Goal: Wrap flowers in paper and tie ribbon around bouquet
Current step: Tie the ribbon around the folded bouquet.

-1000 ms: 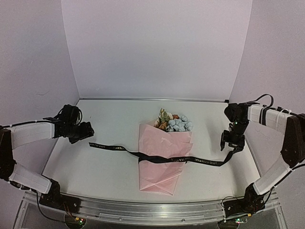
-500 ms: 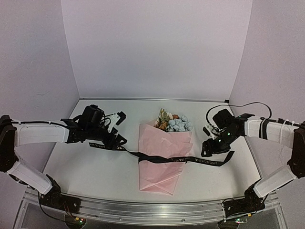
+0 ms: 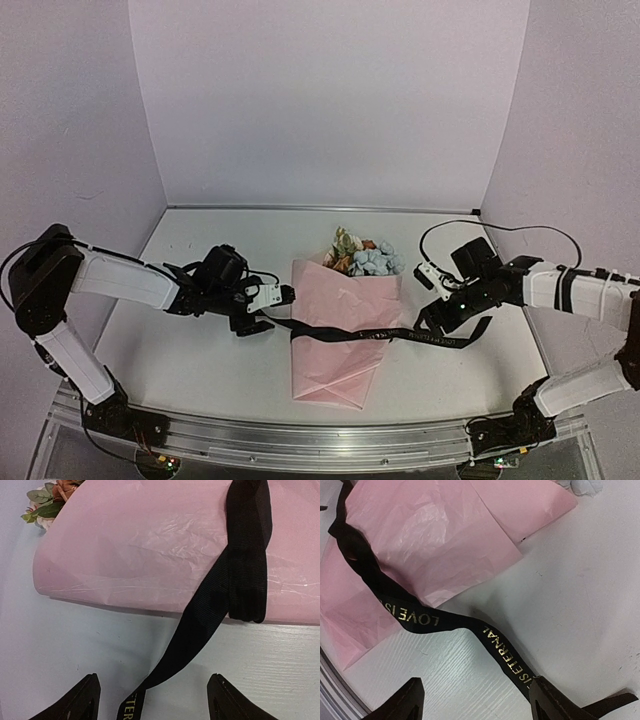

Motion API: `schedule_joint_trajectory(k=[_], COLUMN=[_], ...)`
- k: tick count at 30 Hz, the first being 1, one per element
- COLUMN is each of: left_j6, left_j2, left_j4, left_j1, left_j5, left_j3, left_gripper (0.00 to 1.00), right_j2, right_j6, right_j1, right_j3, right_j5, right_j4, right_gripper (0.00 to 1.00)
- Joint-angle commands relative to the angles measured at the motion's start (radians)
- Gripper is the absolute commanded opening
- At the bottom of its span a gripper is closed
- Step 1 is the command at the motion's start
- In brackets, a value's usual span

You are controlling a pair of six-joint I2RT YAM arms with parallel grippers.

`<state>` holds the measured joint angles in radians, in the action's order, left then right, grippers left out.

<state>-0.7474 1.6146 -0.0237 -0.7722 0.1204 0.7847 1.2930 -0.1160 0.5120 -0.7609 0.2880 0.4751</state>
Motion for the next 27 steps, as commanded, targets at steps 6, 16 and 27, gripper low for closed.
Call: schedule_joint_trajectory(k=[6, 16, 27], left_j6=[-0.148, -0.162, -0.136], left_j2=[0.102, 0.186, 0.189], left_j4=[-0.112, -0.104, -0.100], left_j1=[-0.030, -0.042, -0.044], left_j5=[-0.014, 0.007, 0.011], left_j3=[0.053, 0.128, 0.120], left_gripper=[0.70, 0.32, 0.10], right_j2=[-0.043, 0.010, 0.179], right_j6=[-0.145, -0.198, -0.341], right_j1=[0.017, 0.028, 0.124], right_j3=[0.061, 0.076, 0.063], right_j5=[-0.005, 0.043, -0.096], right_j4=[-0.035, -0.039, -0.260], right_gripper=[0.76, 0.87, 0.87])
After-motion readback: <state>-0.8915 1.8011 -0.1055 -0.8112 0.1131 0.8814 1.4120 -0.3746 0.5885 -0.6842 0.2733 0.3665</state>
